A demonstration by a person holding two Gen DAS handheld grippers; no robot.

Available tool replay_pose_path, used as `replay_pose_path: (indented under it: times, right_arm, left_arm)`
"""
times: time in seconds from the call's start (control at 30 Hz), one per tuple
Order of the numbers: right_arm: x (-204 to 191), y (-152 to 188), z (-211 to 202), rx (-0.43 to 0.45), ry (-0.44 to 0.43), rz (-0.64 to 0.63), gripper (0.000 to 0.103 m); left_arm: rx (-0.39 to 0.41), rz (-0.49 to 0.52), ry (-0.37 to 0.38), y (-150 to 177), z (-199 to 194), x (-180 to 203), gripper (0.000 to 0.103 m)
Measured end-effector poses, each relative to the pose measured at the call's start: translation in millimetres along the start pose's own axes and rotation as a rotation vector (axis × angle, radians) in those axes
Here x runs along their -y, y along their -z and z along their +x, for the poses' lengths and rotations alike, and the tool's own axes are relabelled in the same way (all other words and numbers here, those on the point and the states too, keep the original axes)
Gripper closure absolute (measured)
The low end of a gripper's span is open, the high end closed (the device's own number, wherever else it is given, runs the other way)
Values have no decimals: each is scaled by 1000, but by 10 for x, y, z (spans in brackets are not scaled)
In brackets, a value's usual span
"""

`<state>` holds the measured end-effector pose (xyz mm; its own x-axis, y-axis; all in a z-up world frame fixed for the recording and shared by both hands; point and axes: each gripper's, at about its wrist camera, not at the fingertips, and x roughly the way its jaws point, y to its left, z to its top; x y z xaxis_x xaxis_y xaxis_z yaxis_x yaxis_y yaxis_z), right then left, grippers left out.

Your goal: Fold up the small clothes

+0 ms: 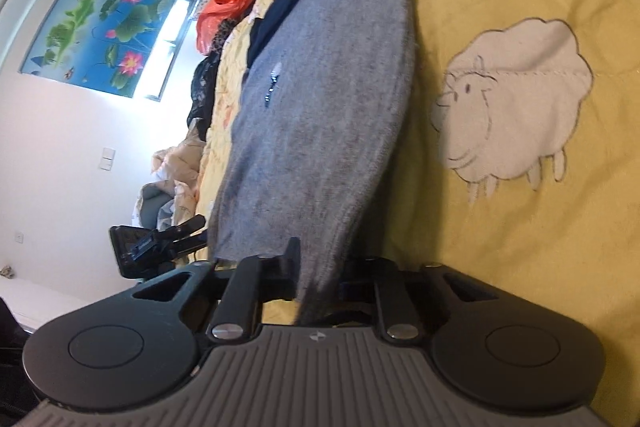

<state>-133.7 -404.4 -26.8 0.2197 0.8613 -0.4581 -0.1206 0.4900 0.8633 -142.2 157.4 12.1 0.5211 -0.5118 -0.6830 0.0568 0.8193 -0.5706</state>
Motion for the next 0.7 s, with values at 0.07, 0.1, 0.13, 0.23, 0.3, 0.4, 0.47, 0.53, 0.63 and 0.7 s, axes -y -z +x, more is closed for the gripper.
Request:
replay_pose_path:
  times: [0.07,0.1,0.13,0.23,0.3,0.4,0.47,0.53,0.63,0.7]
  right_arm:
    - [-13,27,-3,-8,30,-18,89]
    - [-23,50,-13,-8,51,-37,90]
    - [-28,66,-33,-7,54,-51,90]
    - [-28,74,-61,-12,65,-68,90]
    - [-14,83,-74,-11,63,-66,90]
    - [-5,83,-55,-5,52,-56,87]
    - [-6,86,-65,-2,41,-55,84]
    - [-25,73,-59,1,28,-55,80]
    - [-45,43,-46,2,17,-52,77]
    - [-66,36,-27,3,5,-58,70]
  left_arm:
    - [-9,52,-62,28,7,78,39]
    - [-10,82,-112,38,9,118,55]
    - [-13,109,-162,44,12,147,73]
    - [-20,129,-227,62,-1,141,87]
    - [-17,143,-238,89,-5,164,87]
    - [-13,184,-267,125,6,233,88]
    - [-15,202,-280,126,20,266,88]
    - [-17,208,-286,121,31,281,88]
    - [-15,212,-290,125,28,289,88]
    - [-14,208,-290,125,25,282,88]
